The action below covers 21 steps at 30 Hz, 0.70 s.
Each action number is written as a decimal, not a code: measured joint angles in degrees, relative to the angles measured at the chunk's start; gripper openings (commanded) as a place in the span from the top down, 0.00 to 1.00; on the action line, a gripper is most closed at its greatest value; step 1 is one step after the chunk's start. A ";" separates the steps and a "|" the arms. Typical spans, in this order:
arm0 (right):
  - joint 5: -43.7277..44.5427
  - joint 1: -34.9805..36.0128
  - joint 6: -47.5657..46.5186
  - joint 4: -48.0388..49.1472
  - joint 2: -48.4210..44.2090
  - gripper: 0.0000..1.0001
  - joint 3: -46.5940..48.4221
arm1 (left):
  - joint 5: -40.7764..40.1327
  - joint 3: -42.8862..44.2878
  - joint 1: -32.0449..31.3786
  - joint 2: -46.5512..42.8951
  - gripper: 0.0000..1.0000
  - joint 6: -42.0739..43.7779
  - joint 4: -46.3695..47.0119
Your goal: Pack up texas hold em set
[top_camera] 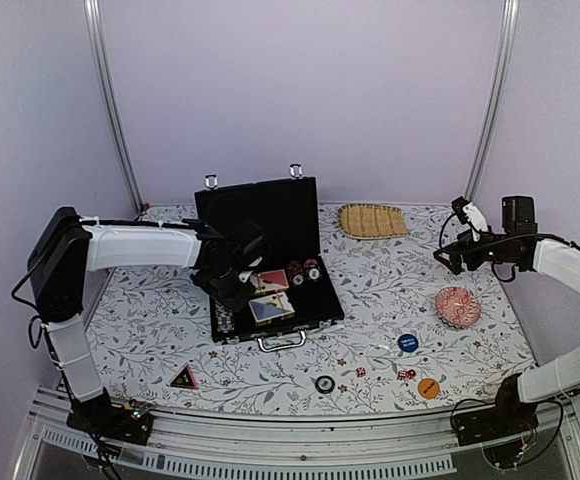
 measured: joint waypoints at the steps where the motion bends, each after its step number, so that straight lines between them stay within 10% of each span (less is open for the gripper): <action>1: 0.00 0.00 0.00 0.00 0.00 0.00 0.00 | 0.00 0.17 0.00 0.11 0.99 -0.31 0.00; 21: -0.04 0.00 -0.79 -0.09 0.44 0.00 0.00 | 3.02 5.79 0.02 6.58 1.00 0.46 0.44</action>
